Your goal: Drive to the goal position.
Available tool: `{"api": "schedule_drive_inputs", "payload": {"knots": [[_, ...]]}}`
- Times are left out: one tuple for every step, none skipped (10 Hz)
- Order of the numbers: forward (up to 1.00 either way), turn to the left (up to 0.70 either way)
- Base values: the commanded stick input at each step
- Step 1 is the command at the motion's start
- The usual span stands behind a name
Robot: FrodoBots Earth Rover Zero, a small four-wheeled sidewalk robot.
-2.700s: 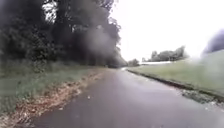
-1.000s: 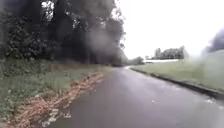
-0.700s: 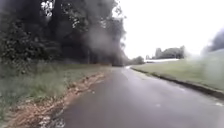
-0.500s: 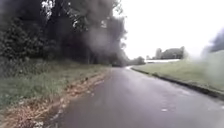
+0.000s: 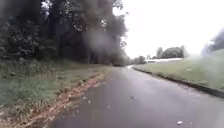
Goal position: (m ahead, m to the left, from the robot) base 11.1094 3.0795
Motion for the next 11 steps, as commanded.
{"api": "schedule_drive_inputs", "payload": {"knots": [[0.7,0.0],[0.7,0.0],[0.7,0.0],[0.7,0.0],[0.7,0.0],[0.7,0.0],[0.7,0.0],[0.7,0.0],[0.7,-0.01],[0.7,-0.06],[0.7,-0.12]]}}
